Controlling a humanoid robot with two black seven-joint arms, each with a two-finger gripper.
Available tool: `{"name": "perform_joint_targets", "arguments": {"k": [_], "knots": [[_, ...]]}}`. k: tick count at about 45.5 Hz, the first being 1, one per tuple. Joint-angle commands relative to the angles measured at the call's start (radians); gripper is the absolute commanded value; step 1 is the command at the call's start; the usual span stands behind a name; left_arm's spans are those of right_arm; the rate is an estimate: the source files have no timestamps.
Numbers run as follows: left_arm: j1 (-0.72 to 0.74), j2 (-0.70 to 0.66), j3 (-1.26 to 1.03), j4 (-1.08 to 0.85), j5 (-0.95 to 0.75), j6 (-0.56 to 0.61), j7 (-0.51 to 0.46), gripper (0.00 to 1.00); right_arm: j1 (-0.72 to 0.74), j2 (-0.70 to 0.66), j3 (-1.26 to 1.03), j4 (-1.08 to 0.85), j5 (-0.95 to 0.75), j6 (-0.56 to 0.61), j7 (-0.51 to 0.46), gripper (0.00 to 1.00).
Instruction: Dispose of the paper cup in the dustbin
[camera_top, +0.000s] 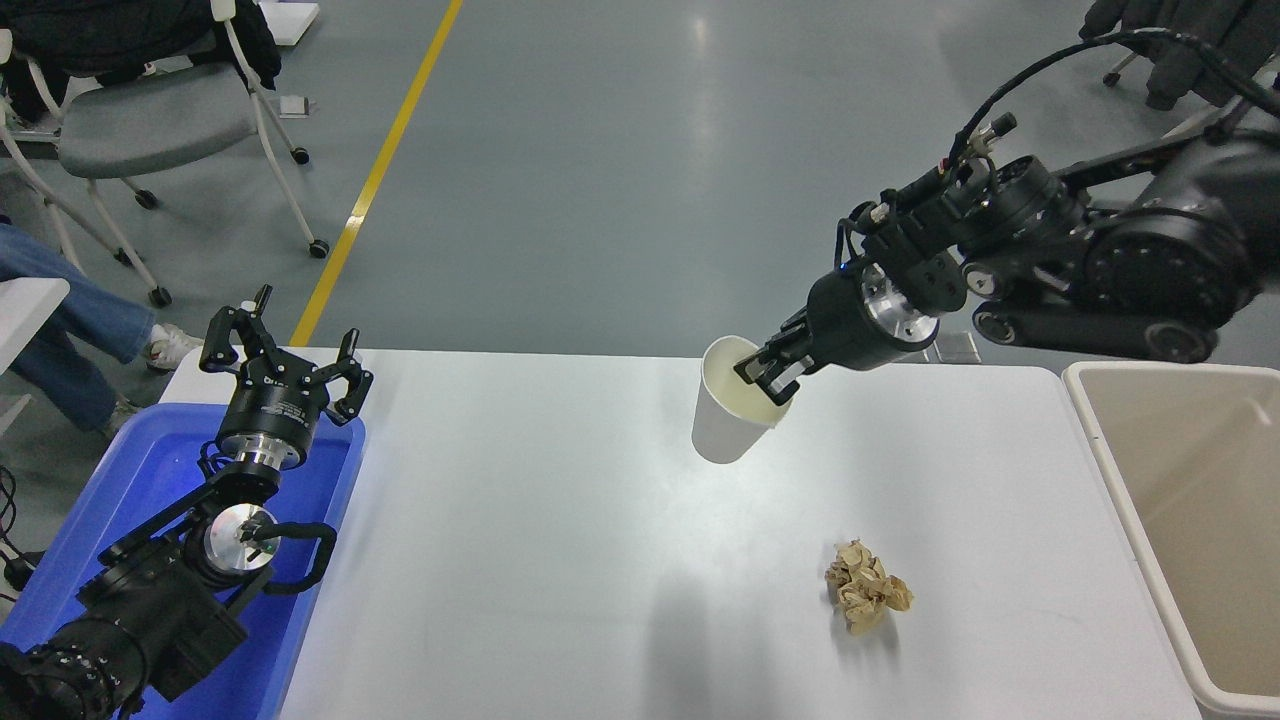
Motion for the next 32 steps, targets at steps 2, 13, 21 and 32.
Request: {"name": "perform_joint_targets", "arguments": {"k": [2,13,21,32], "knots": [[0.0,0.0,0.0,0.0,0.0,0.0,0.0,1.0,0.041,-0.022,-0.005,0.019,0.007,0.009,0.003,0.0],[0.0,0.0,0.0,0.0,0.0,0.001,0.0,1.0,0.033,-0.028,-0.015,0.009,0.009,0.014,-0.008,0.0],[0.0,0.0,0.0,0.0,0.0,0.0,0.0,1.0,0.018,-0.137,-0.034,0.006,0.004,0.014,-0.005,0.0],[0.0,0.0,0.0,0.0,0.0,0.0,0.0,1.0,-0.059,-0.392,-0.025,-0.038,-0.005,-0.004,-0.005,0.0]]}}
